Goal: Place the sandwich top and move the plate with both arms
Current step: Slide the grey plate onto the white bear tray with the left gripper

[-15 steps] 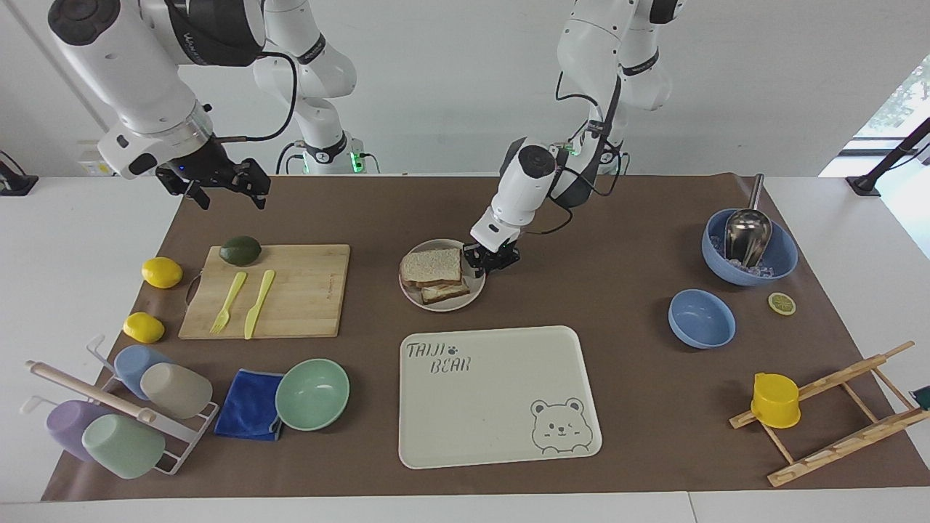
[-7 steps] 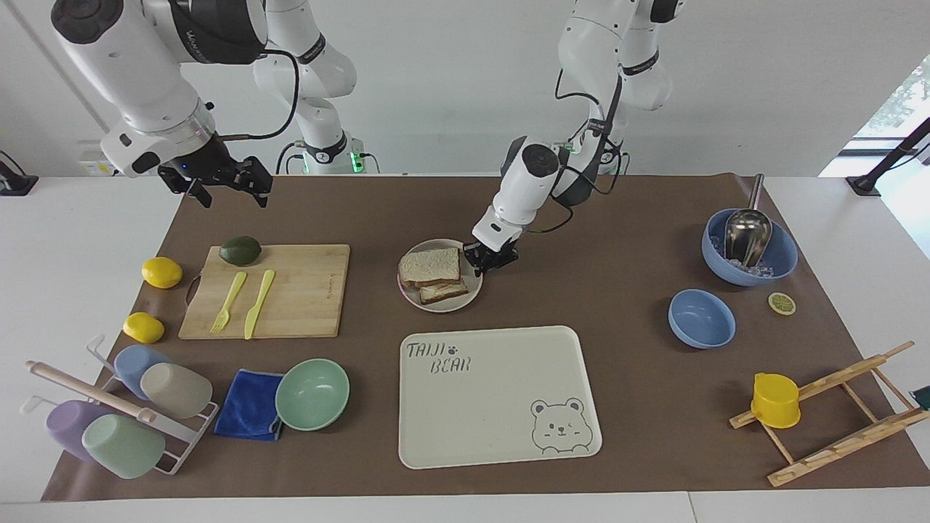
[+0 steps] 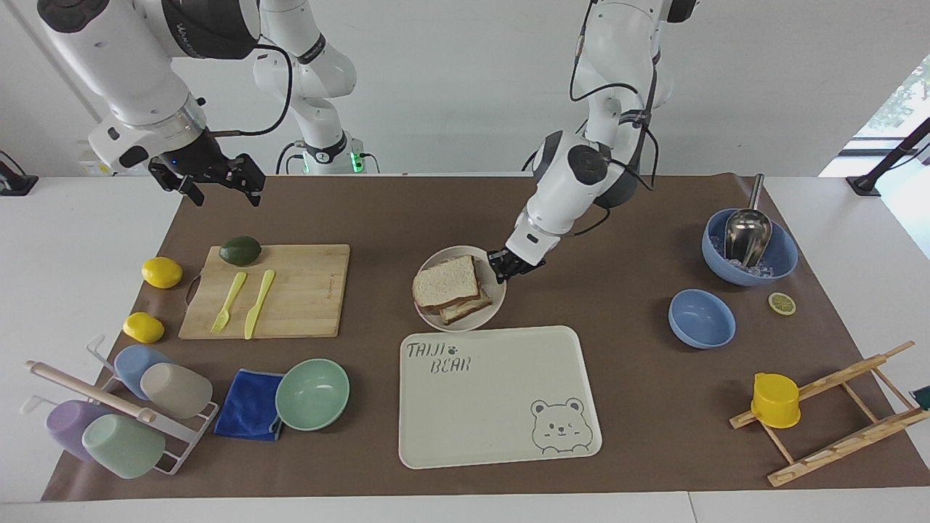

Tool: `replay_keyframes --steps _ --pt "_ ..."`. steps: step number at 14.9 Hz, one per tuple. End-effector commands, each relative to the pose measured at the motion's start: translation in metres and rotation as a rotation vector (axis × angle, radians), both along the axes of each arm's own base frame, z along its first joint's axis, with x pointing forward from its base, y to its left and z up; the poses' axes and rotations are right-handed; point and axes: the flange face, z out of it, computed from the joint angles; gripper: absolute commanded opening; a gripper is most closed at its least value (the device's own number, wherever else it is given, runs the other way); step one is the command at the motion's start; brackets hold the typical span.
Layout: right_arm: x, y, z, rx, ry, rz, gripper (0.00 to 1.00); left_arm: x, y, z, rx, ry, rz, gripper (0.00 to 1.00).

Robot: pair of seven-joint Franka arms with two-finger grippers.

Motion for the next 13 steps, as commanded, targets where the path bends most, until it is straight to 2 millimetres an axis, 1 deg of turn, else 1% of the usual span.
replay_keyframes --steps 1,2,3,4,5,6,7,8,9,11,13 --pt "-0.002 -0.004 0.004 -0.005 -0.005 0.009 1.0 0.039 0.01 0.016 -0.053 -0.003 0.048 0.0" --pt "-0.003 -0.004 0.003 -0.005 -0.001 0.008 1.0 0.052 0.017 0.016 -0.057 -0.013 0.066 0.0" --pt "-0.004 -0.003 0.002 -0.005 0.002 0.009 1.0 0.067 0.028 0.013 -0.057 -0.018 0.09 0.0" --pt "-0.005 -0.002 0.001 -0.005 0.005 0.008 1.0 0.081 0.033 0.006 -0.055 -0.016 0.107 0.0" --pt "-0.005 -0.002 0.001 -0.004 0.004 0.006 1.0 0.097 0.036 -0.007 -0.053 -0.013 0.122 0.0" --pt "-0.005 -0.002 0.001 -0.004 0.004 0.006 1.0 0.111 0.031 -0.014 -0.059 -0.02 0.127 0.0" --pt "-0.005 -0.001 0.002 -0.004 0.002 0.009 1.0 0.122 0.037 -0.02 -0.076 -0.014 0.152 0.0" --pt "-0.006 -0.001 0.002 -0.004 0.005 0.011 1.0 0.135 0.054 -0.027 -0.086 -0.009 0.189 0.0" --pt "-0.006 -0.001 0.003 -0.005 0.005 0.011 1.0 0.144 0.058 -0.031 -0.089 -0.015 0.198 0.0" --pt "-0.01 -0.002 0.005 -0.005 0.017 0.012 1.0 0.148 0.057 -0.048 -0.077 -0.027 0.193 0.0" --pt "-0.019 -0.004 0.017 -0.005 0.011 0.011 1.0 0.149 0.055 -0.049 -0.077 -0.074 0.185 0.0"
